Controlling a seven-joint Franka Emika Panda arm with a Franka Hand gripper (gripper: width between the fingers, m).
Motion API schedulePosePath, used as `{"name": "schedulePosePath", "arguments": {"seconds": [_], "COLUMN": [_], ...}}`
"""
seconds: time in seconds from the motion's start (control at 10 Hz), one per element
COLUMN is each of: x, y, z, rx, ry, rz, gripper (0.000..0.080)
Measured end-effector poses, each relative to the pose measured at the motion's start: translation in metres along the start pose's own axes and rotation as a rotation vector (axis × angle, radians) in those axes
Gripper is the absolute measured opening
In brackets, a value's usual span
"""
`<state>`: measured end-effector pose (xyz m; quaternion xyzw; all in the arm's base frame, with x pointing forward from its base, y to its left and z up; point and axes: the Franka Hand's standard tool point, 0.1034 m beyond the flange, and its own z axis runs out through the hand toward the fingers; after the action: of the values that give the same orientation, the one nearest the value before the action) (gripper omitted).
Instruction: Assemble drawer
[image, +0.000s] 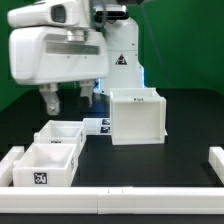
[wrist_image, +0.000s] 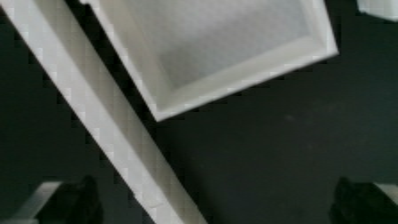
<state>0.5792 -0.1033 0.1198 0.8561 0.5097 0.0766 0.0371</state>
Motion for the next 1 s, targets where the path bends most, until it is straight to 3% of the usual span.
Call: {"name": "schedulePosePath", "arguments": {"seconds": [0.8,1.0], "x": [0.000,0.006], "y": [-0.001,-0.021], "z": [0.000,-0.013], "rx": [0.001,-0.002], "ry": [-0.001,-0.002], "rz": [0.025,0.082], "gripper": [0.0649,0.0649]}}
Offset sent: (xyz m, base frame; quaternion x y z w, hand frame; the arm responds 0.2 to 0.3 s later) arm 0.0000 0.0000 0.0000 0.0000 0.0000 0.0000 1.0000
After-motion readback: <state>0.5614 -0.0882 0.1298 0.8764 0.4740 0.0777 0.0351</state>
